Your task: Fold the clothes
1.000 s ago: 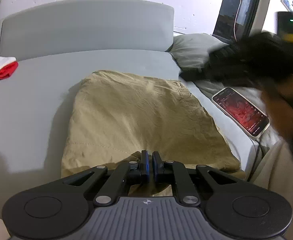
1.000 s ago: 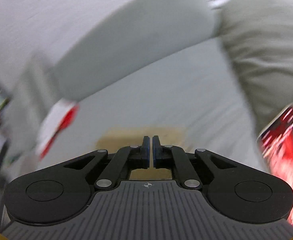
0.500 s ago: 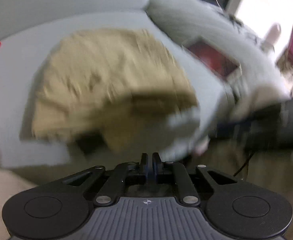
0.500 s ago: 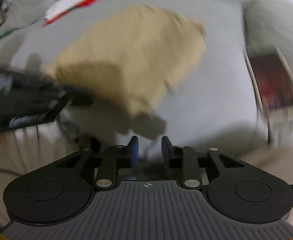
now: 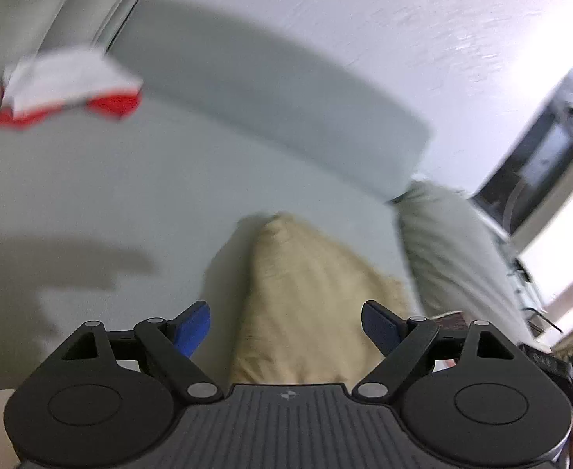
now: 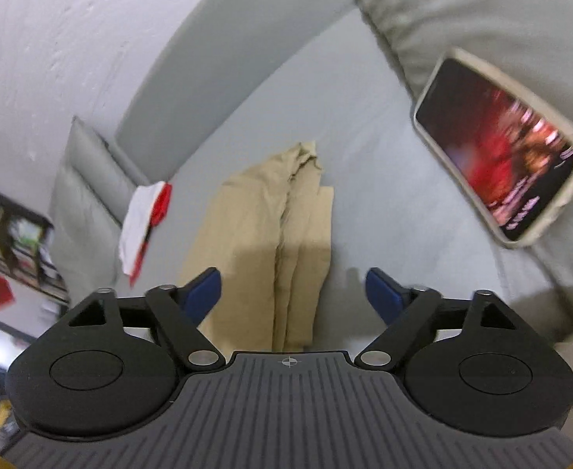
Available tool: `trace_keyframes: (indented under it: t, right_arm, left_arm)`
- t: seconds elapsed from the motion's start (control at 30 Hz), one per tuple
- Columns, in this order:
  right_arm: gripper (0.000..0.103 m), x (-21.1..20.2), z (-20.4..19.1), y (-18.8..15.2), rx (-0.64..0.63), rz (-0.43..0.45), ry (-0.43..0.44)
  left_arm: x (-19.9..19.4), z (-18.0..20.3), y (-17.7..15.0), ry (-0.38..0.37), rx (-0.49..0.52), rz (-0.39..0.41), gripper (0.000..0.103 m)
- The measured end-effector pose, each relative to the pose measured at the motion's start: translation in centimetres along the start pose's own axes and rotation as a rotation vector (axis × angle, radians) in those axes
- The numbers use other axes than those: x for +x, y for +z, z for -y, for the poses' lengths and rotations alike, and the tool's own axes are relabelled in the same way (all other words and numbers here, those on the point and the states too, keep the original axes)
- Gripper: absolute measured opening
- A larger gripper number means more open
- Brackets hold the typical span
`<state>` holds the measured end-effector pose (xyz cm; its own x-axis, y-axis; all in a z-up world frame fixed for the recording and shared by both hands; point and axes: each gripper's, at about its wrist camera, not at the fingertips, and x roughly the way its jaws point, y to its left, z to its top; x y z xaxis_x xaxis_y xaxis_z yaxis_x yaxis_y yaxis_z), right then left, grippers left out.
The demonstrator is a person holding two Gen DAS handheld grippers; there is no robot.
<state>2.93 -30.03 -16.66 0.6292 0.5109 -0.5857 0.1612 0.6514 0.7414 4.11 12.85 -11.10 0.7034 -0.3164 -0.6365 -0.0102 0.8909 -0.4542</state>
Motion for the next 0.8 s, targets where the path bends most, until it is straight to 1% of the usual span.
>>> trace_keyframes:
  t: [0.07,0.1,0.13,0.17,0.27,0.33,0.43,0.5,0.57,0.6,0.63,0.67,0.7,0.73,0.8]
  right_arm:
    - [0.068,2.0,1.5,0.2,0.069,-0.032,0.054]
    - [0.061,2.6,1.8,0.0,0.083,-0.031,0.073]
    - [0.057,2.9,2.1,-0.2,0.091,-0.019,0.088]
    - [0.057,3.2,2.2,-0.4,0.098,-0.012,0.104]
    - [0.057,4.8,2.0,0.0,0.081,-0.034,0.135]
    - [0.059,5.8,1.6,0.4,0.052,-0.055,0.137]
    - [0.060,7.5,0.8,1.1,-0.004,-0.073,0.133]
    - [0.060,8.5,0.0,1.6,-0.037,-0.063,0.124]
    - [0.059,9.8,-0.8,1.9,-0.085,-0.031,0.105]
    - [0.054,10.4,-1.2,1.9,-0.113,-0.013,0.091]
    - [0.044,10.8,-1.6,1.8,-0.134,0.009,0.061]
    - [0.037,11.0,-2.1,1.6,-0.148,0.033,0.022]
    - [0.025,11.0,-2.5,1.3,-0.151,0.045,-0.004]
    - [0.013,10.9,-3.0,1.0,-0.148,0.052,-0.022]
    - [0.010,9.7,-4.3,0.1,-0.161,0.085,-0.043]
  left_arm:
    - [2.2,-0.8,0.3,0.030,-0.042,-0.061,0.083]
    - [3.0,-1.3,0.2,0.015,-0.062,-0.093,0.083]
    - [3.8,-1.6,0.2,-0.023,-0.079,-0.124,0.082]
    - [4.5,-1.9,0.2,-0.066,-0.086,-0.151,0.082]
    - [6.2,-1.8,0.1,-0.114,-0.048,-0.182,0.080]
    - [6.9,-1.7,0.0,-0.154,-0.014,-0.194,0.080]
    - [8.4,-1.5,0.4,-0.212,-0.014,-0.216,0.080]
    - [9.1,-1.4,0.5,-0.219,-0.023,-0.205,0.080]
    - [9.8,-1.2,0.7,-0.213,-0.034,-0.194,0.078]
    - [10.1,-1.0,0.8,-0.207,-0.036,-0.192,0.075]
    - [9.9,-0.8,0.8,-0.194,-0.027,-0.193,0.057]
    - [9.6,-0.6,0.8,-0.180,-0.016,-0.195,0.046]
    - [8.9,-0.2,0.7,-0.177,0.011,-0.180,0.040]
    - [8.2,0.3,0.7,-0.175,0.041,-0.162,0.031]
    - [6.7,1.6,0.7,-0.177,0.117,-0.133,0.026]
